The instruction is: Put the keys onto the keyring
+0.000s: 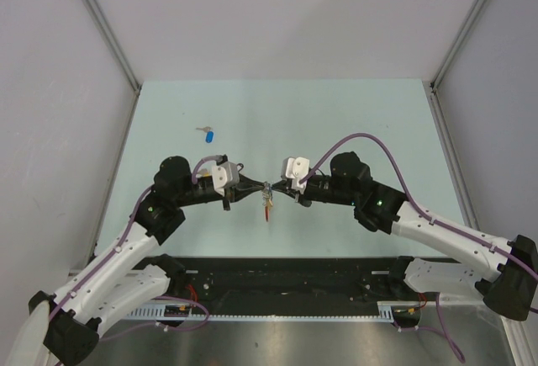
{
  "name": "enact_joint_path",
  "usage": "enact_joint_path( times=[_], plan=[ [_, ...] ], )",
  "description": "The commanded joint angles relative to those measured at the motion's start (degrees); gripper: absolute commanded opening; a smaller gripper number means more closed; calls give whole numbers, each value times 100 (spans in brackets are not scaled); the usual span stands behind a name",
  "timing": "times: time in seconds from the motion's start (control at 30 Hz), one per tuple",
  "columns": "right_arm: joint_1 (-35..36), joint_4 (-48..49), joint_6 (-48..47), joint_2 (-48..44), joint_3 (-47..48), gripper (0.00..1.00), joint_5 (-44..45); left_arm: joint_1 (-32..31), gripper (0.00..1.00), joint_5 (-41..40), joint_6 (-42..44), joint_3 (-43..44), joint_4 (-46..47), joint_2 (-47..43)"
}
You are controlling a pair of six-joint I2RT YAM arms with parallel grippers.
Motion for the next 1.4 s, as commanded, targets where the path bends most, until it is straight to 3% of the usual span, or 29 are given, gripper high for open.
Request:
enact_joint_path(
  times=[0.0, 0.1, 0.33, 0.57, 0.8, 0.93, 1.37],
  plan=[
    [-5, 128, -44, -36, 45, 0, 124, -34, 0, -37, -167, -23, 469, -111],
    [-5, 102, -202, -124, 45, 0, 308, -25, 4, -72, -124, 39, 338, -111],
    [21, -142, -545, -318, 63, 0, 423, 36, 29, 112, 183, 241, -207, -85],
    [100, -460, -782, -274, 177, 0, 370, 45, 41, 419, 193, 329, -340, 90],
    [153, -601, -897, -256, 230, 0, 265, 45, 40, 709, 167, 557, -454, 574],
    [188, -645, -923, -256, 239, 0, 256, 37, 32, 868, 175, 698, -594, 872],
    [320, -663, -967, -291, 265, 0, 300, -7, 28, 1018, 219, 751, -788, 1093]
  ],
)
